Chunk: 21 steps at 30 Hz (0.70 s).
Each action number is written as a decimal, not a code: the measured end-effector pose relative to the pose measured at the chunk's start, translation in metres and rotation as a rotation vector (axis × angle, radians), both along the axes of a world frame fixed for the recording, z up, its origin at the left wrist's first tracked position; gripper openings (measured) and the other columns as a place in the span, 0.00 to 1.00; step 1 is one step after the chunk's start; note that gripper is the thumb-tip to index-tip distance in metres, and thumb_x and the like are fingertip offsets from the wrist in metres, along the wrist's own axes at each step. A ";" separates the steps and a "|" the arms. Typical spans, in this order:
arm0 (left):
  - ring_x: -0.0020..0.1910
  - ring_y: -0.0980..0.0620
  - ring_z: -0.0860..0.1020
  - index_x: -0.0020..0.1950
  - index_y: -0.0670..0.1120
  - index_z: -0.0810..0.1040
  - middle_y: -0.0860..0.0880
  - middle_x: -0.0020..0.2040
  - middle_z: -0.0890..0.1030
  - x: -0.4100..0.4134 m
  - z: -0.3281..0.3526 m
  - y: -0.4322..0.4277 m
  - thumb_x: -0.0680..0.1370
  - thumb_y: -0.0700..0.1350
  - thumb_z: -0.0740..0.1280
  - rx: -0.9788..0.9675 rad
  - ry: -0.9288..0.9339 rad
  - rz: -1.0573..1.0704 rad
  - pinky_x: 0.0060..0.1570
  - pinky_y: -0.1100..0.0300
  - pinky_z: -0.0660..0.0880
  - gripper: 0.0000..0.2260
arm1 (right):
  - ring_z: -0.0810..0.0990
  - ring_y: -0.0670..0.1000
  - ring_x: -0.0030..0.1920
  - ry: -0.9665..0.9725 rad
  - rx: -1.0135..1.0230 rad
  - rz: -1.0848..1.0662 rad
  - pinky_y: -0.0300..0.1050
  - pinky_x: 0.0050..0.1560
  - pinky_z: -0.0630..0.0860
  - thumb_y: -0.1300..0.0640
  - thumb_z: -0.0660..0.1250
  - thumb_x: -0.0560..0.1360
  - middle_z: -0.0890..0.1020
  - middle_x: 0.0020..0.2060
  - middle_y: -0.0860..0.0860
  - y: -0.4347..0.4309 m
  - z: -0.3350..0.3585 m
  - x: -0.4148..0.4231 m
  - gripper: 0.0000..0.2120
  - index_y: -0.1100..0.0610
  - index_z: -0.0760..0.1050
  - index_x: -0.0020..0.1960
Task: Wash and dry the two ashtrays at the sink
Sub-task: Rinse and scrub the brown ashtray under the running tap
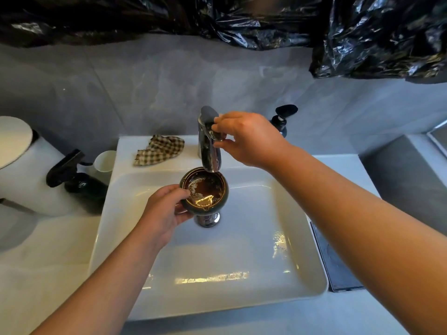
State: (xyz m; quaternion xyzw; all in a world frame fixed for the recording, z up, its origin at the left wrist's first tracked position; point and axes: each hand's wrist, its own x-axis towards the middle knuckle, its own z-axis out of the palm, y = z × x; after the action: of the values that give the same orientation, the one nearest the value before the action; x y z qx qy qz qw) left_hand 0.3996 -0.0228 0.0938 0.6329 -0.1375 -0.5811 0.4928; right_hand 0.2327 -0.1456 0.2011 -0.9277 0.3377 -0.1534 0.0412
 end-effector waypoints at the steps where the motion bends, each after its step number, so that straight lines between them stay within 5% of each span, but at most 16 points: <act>1: 0.46 0.44 0.81 0.50 0.42 0.78 0.40 0.46 0.82 0.000 0.000 -0.001 0.78 0.36 0.65 -0.001 0.003 -0.002 0.49 0.46 0.80 0.03 | 0.83 0.58 0.54 0.003 0.001 -0.003 0.55 0.51 0.82 0.56 0.72 0.77 0.85 0.55 0.57 0.000 0.001 0.000 0.14 0.59 0.82 0.61; 21: 0.45 0.45 0.81 0.48 0.42 0.78 0.41 0.44 0.82 -0.006 -0.003 -0.006 0.78 0.35 0.65 -0.006 0.063 0.024 0.46 0.48 0.80 0.04 | 0.84 0.59 0.51 -0.039 -0.010 0.007 0.57 0.50 0.81 0.56 0.71 0.78 0.85 0.51 0.58 -0.013 0.006 0.004 0.13 0.61 0.82 0.58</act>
State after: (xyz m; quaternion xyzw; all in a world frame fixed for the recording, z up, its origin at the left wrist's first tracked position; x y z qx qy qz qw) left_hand 0.3936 -0.0285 0.0905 0.6145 -0.1158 -0.5944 0.5057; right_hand 0.2370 -0.1589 0.2073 -0.9260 0.3326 -0.1733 0.0437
